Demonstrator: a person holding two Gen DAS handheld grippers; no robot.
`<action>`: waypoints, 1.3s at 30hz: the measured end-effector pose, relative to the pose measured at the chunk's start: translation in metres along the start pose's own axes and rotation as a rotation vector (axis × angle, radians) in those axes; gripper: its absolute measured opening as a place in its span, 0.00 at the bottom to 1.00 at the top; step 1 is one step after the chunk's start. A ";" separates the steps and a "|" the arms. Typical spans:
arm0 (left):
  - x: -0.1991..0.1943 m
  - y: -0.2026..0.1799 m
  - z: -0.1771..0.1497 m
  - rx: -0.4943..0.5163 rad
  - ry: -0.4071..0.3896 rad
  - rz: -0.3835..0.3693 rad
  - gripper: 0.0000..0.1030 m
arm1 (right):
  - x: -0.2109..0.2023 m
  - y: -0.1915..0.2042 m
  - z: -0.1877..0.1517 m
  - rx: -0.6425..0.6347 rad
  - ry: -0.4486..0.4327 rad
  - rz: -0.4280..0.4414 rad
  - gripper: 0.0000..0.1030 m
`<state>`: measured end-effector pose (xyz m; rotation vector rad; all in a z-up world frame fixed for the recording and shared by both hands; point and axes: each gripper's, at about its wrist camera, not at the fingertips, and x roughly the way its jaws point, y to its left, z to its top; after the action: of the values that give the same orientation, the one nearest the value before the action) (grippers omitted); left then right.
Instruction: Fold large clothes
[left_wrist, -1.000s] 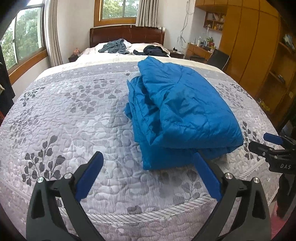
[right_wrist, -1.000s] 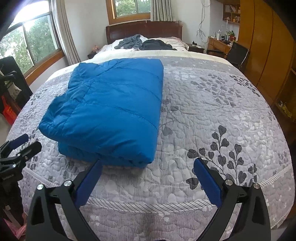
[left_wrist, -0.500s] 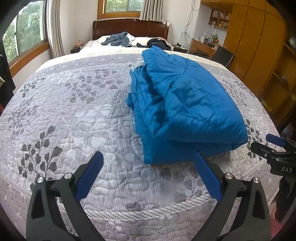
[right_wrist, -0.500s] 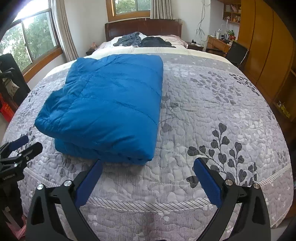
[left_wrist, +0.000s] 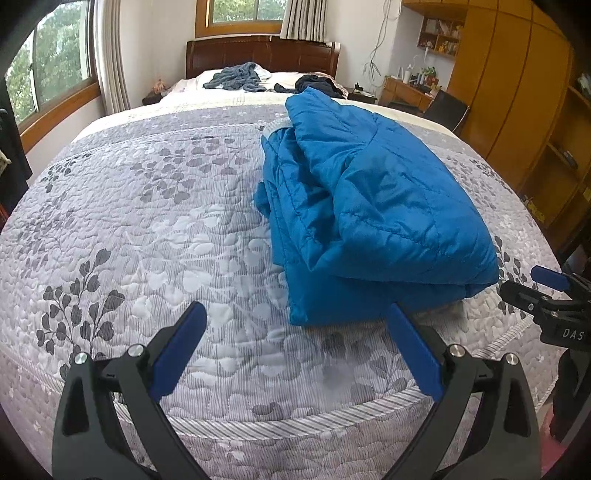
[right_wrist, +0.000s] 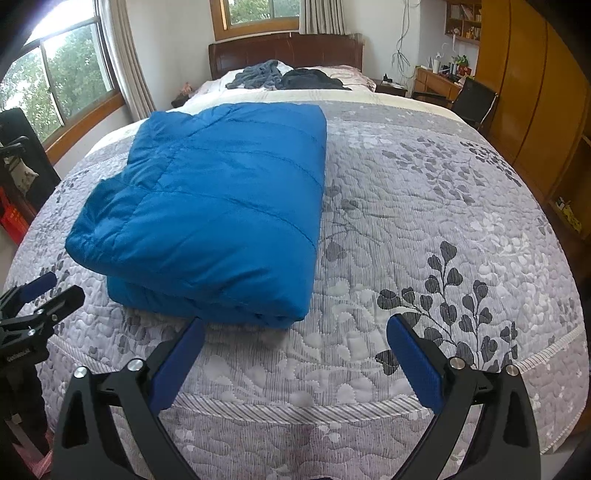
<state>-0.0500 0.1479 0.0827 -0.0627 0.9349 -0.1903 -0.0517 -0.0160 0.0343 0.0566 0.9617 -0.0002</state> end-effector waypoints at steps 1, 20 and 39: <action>0.000 0.000 0.000 0.000 0.000 -0.001 0.94 | 0.000 0.000 0.000 0.000 0.000 0.000 0.96; -0.001 -0.001 0.000 0.005 0.000 -0.002 0.95 | 0.000 0.000 0.000 0.002 0.008 0.002 0.96; -0.001 -0.002 0.000 0.007 0.000 -0.003 0.94 | 0.003 -0.003 0.001 0.003 0.014 0.004 0.96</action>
<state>-0.0508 0.1457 0.0839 -0.0571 0.9341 -0.1964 -0.0494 -0.0188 0.0324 0.0616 0.9752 0.0019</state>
